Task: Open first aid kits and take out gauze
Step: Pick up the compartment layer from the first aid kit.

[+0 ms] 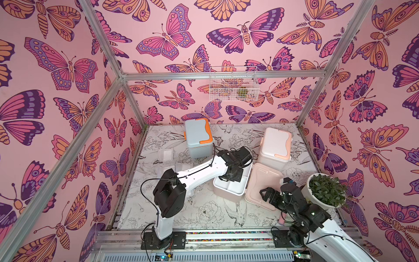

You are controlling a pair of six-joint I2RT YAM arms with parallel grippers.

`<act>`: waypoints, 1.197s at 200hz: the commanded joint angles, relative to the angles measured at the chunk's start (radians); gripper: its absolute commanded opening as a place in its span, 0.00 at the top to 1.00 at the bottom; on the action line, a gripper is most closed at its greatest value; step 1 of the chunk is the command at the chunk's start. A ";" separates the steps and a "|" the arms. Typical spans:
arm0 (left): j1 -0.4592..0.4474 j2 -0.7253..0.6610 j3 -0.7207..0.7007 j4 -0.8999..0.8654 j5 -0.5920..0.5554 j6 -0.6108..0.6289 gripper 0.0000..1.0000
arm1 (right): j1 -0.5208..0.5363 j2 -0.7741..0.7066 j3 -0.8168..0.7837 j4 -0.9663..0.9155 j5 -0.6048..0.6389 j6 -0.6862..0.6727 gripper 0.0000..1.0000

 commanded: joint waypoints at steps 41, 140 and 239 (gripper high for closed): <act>-0.004 -0.044 -0.073 -0.012 0.051 -0.073 1.00 | -0.094 -0.135 -0.025 0.165 -0.222 0.058 0.05; -0.003 -0.088 -0.081 0.012 0.069 -0.070 1.00 | -0.094 -0.210 0.070 0.126 -0.264 0.035 0.24; -0.003 -0.133 -0.051 0.010 0.054 -0.044 1.00 | -0.095 -0.152 0.132 0.040 -0.233 -0.022 0.25</act>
